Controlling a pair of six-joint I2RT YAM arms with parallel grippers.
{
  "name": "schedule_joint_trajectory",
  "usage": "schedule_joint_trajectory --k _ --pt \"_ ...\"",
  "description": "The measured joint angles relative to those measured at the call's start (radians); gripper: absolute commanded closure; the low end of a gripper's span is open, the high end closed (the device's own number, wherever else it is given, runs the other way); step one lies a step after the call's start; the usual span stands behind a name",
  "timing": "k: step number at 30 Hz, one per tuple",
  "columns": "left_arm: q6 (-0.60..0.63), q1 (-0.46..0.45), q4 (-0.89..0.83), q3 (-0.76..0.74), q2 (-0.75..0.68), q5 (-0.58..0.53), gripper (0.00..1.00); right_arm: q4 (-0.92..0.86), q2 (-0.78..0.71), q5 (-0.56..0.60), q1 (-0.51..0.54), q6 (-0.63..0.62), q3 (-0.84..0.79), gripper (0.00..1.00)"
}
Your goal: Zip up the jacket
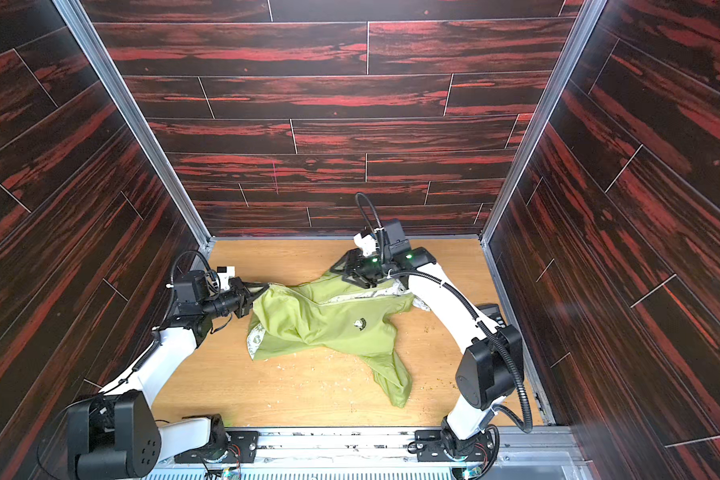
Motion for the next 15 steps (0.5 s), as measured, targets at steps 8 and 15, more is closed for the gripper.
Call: schedule_joint_trajectory --k 8,15 --pt "-0.093 -0.013 0.082 0.024 0.006 0.123 1.0 0.175 0.079 -0.084 0.095 0.112 0.04 0.39" --pt "-0.111 -0.056 0.088 0.024 0.006 0.161 1.0 0.232 0.204 -0.095 0.112 0.152 0.126 0.37"
